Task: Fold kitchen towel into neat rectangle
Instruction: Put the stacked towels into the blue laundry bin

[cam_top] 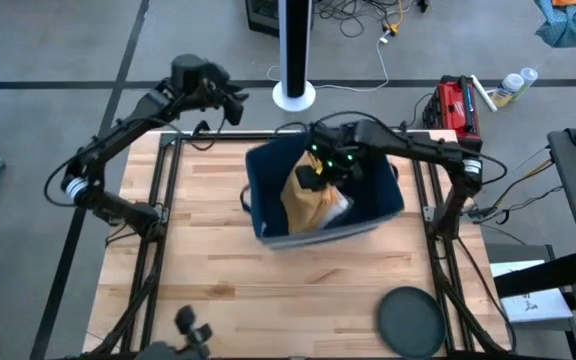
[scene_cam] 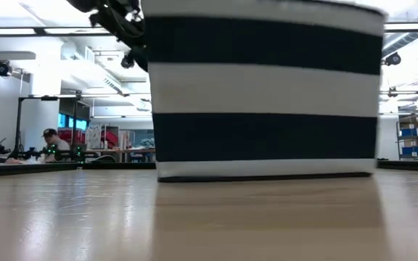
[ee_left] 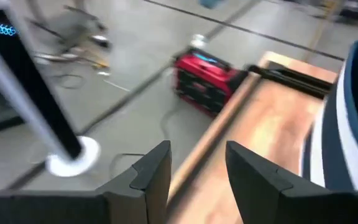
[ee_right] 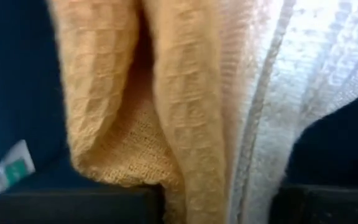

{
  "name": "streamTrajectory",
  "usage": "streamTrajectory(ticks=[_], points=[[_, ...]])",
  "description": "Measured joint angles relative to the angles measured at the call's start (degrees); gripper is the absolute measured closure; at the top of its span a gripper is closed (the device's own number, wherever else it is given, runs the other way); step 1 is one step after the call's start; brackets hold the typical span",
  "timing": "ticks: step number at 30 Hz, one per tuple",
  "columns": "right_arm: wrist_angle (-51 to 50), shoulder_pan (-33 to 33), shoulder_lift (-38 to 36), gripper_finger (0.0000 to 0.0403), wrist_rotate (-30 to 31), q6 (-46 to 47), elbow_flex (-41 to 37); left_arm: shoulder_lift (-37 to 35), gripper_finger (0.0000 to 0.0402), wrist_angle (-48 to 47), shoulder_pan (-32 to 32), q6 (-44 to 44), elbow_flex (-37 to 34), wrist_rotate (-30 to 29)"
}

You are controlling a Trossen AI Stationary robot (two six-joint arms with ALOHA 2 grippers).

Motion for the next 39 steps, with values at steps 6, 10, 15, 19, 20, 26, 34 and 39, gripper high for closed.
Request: streamTrajectory(ticks=[6,10,15,19,20,26,34,39], points=[[3.3,3.7,-3.3,0.0333,2.2,7.9,0.0,2.9,0.0253,0.0,-0.4,1.3,1.4,1.6],[11.3,4.2,-3.9,0.0333,1.6,6.2,0.0,2.6,0.0247,1.2,-0.1,3.3,1.5,1.0],[14.8,4.3,-3.3,0.0333,-0.2,3.0,0.0,1.5,0.024,1.2,0.4,3.4,1.1,1.0],[17.2,5.2,-2.5,0.0333,-1.4,1.3,0.0,0.1,0.024,1.1,0.4,3.8,-0.1,0.5],[18.0,5.6,-2.3,0.0333,-1.6,1.2,0.0,-0.2,0.0241,1.1,0.4,3.9,-0.4,0.5],[19.6,6.4,-1.6,0.0333,-2.6,0.7,-0.5,-1.2,0.0246,0.1,0.4,4.9,-1.0,0.2],[9.1,5.8,-1.6,0.0333,0.2,1.7,-1.5,-1.2,0.0238,0.1,0.6,6.3,-1.0,0.2],[1.0,5.6,-2.5,0.0333,2.8,3.2,-1.5,-1.2,0.0235,0.1,0.6,6.4,-1.0,0.1]])
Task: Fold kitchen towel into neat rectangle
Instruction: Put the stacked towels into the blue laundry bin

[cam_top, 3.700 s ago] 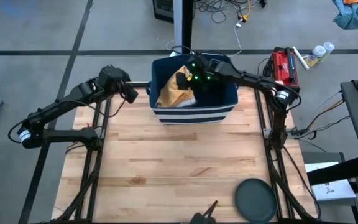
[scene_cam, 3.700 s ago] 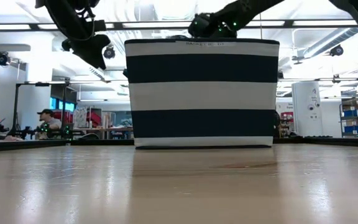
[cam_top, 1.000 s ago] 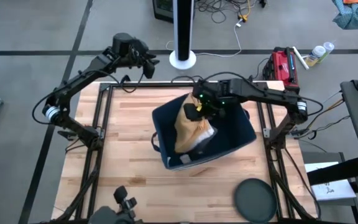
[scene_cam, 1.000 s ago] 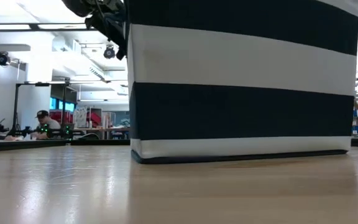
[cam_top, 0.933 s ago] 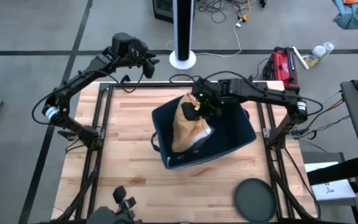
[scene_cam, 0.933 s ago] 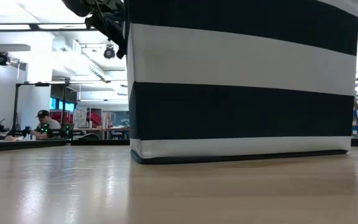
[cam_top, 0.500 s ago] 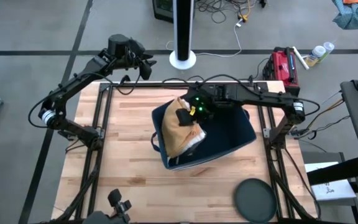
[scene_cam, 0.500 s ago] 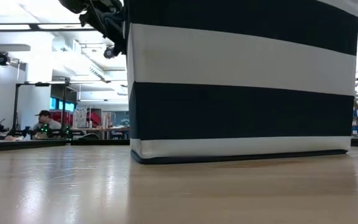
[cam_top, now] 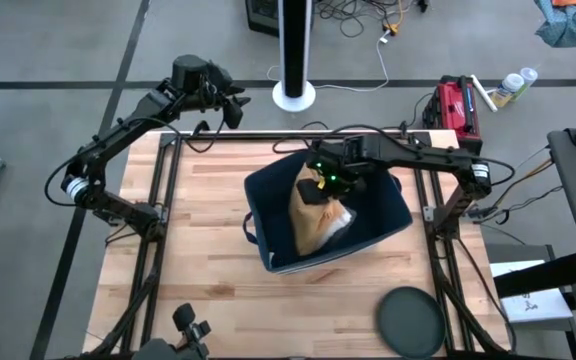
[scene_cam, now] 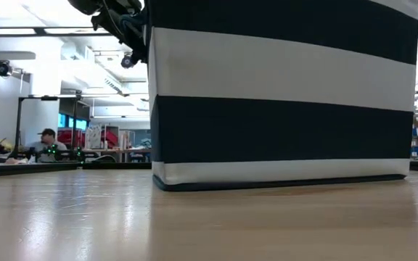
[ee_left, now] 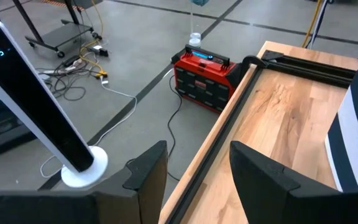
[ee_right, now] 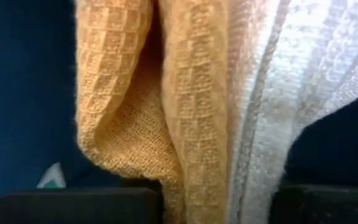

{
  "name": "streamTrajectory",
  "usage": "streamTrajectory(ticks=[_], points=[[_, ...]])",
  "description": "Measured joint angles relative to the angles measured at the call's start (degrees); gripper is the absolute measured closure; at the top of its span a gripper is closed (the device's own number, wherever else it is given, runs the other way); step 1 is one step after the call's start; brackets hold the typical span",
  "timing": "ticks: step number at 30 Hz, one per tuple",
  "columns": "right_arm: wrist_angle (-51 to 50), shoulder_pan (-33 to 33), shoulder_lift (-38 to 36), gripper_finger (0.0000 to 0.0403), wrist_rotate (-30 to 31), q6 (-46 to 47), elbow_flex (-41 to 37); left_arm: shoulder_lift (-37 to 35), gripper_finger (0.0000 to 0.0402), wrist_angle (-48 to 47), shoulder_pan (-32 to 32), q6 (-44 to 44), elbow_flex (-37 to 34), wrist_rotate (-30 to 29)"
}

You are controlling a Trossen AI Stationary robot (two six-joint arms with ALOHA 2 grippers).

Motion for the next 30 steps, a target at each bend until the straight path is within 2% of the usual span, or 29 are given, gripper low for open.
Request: streamTrajectory(ticks=[3,8,11,14,18,23,30], points=[[2.0,0.0,0.0,0.0333,-0.3,0.4,0.0,0.0,0.0238,0.0,0.0,0.0,0.0,0.0],[15.9,0.1,1.0,0.0333,-1.8,-1.3,-0.1,0.0,0.0245,0.0,0.0,0.0,0.0,0.0],[18.5,0.0,1.6,0.0333,-2.1,-3.3,-1.6,0.0,0.0248,0.1,0.0,0.0,0.0,0.0],[16.7,-0.8,2.0,0.0333,-2.6,-7.1,-5.2,0.0,0.0249,0.2,0.0,0.0,0.0,0.0],[13.6,-2.0,1.2,0.0333,-2.7,-7.5,-10.0,0.1,0.0245,0.1,0.0,-0.1,0.0,0.0],[5.8,-2.6,-0.5,0.0333,-0.3,-6.9,-10.7,0.1,0.0245,-0.7,0.0,-0.4,0.0,0.0],[-0.2,-2.9,-3.0,0.0333,3.7,-2.9,-10.7,0.1,0.0256,-0.1,0.0,-0.4,-0.8,0.0]])
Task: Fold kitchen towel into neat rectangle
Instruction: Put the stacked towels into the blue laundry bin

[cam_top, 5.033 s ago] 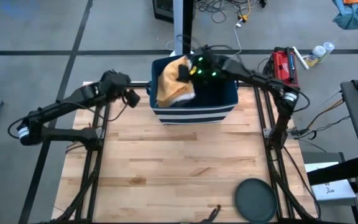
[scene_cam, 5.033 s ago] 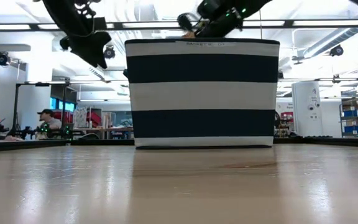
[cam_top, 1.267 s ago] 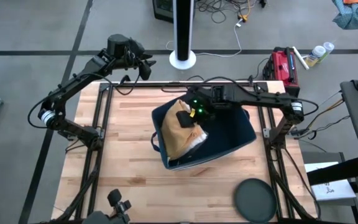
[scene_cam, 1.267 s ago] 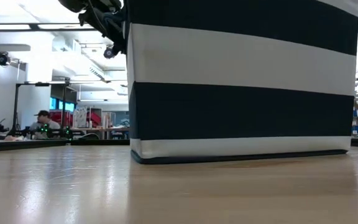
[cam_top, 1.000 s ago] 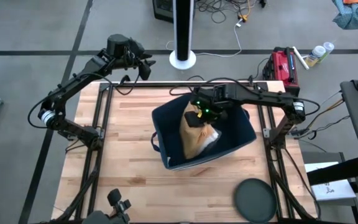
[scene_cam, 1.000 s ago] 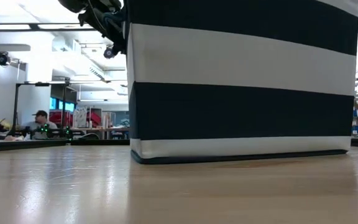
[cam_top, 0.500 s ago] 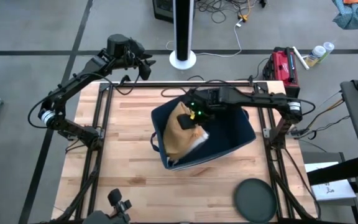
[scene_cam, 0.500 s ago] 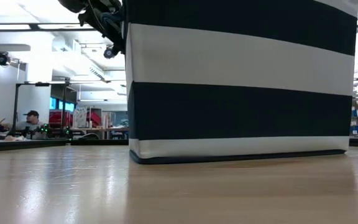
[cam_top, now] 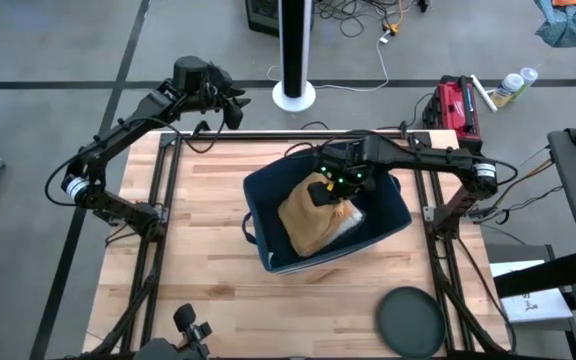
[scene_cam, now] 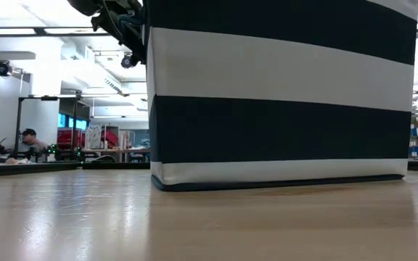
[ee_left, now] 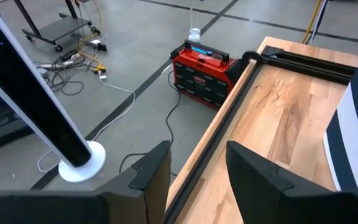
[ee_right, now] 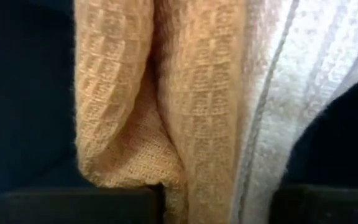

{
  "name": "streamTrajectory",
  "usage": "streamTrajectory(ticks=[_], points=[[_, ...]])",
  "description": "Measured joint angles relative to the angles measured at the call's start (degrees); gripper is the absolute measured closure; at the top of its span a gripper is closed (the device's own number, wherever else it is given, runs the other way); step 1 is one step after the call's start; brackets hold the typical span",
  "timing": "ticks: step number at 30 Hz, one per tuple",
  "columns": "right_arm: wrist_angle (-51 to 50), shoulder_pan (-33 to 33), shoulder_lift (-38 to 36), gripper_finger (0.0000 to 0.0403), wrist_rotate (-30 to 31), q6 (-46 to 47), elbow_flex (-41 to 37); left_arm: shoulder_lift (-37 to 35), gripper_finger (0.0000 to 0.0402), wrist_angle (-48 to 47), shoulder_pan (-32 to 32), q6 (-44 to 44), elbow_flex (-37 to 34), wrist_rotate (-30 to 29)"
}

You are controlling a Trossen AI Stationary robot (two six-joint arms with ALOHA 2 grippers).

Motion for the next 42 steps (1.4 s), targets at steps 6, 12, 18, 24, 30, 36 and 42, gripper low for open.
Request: streamTrajectory(ticks=[6,12,18,24,30,36,42], points=[[5.7,-0.1,-2.1,0.0333,-1.8,0.5,0.2,0.0,0.0255,1.3,0.0,0.0,-1.9,0.0],[21.4,0.0,-2.4,0.0333,-5.0,1.4,2.0,0.0,0.0246,1.4,0.0,0.1,-2.7,0.0],[26.1,0.2,0.3,0.0333,-9.5,0.2,1.9,0.0,0.0241,4.0,0.0,0.1,-2.5,-0.1],[9.4,-0.6,1.2,0.0333,-8.9,-5.5,-1.4,0.0,0.0249,4.8,0.0,0.0,-2.5,0.0],[2.2,-2.5,1.1,0.0333,-5.9,-10.0,-4.9,0.0,0.0259,4.8,0.0,-0.5,-2.6,-0.1],[2.0,-2.9,1.2,0.0333,-4.8,-9.1,-7.2,0.0,0.0257,4.7,0.0,-2.0,-3.1,-0.1],[1.6,-2.9,-0.7,0.0333,-4.5,-7.4,-4.7,0.0,0.0251,4.7,0.0,-2.0,-3.1,-0.1]])
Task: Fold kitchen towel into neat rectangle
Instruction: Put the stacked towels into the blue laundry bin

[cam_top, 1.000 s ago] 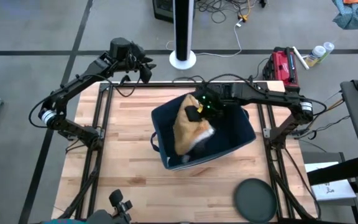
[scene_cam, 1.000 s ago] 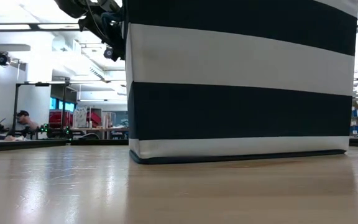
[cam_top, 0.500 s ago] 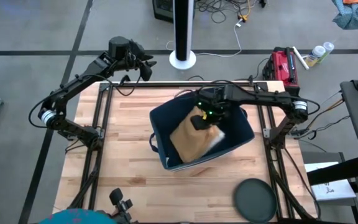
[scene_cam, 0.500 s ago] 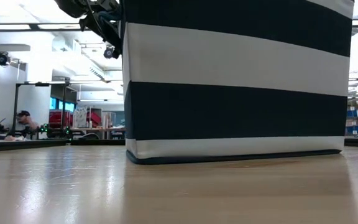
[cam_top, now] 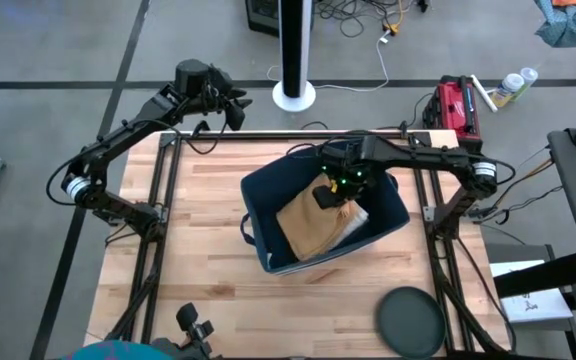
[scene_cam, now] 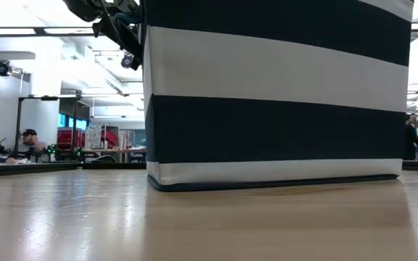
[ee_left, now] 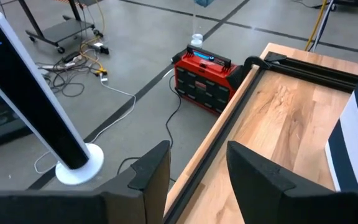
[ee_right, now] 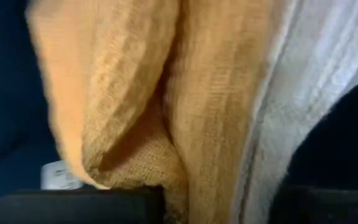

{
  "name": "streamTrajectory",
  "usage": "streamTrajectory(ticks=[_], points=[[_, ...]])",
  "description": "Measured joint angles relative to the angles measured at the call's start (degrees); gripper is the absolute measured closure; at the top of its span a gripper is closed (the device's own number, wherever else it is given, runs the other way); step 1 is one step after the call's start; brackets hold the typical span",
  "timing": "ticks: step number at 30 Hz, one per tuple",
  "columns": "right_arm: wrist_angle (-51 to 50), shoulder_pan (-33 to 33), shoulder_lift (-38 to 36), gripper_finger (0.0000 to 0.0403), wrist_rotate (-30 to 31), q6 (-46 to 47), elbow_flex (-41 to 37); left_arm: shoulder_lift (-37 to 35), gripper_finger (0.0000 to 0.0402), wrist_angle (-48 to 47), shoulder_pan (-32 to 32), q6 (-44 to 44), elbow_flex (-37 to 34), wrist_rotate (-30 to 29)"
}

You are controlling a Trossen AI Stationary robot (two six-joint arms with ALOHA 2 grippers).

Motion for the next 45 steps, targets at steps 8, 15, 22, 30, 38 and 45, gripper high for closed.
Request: streamTrajectory(ticks=[8,15,22,30,38,45], points=[[-8.6,-0.3,-7.1,0.0333,7.1,1.4,6.5,0.0,0.0259,0.1,0.0,0.0,0.0,0.0],[-10.0,-1.3,-8.4,0.0333,9.3,0.0,6.9,0.0,0.0262,1.9,0.0,-1.0,0.0,0.1],[4.4,-0.9,-3.7,0.0333,2.7,-0.5,7.2,0.0,0.0254,1.9,0.0,-1.7,0.0,0.1],[17.3,-0.9,-0.6,0.0333,-3.1,-1.2,6.9,0.0,0.0254,1.8,0.0,-1.7,0.0,0.2],[6.9,-1.3,-0.1,0.0333,-4.0,-5.0,-2.7,0.6,0.0266,1.7,0.0,-1.7,0.0,0.2],[2.8,-1.4,-0.5,0.0333,0.4,-7.2,-9.7,1.6,0.0264,1.7,0.0,-2.1,0.0,0.2]])
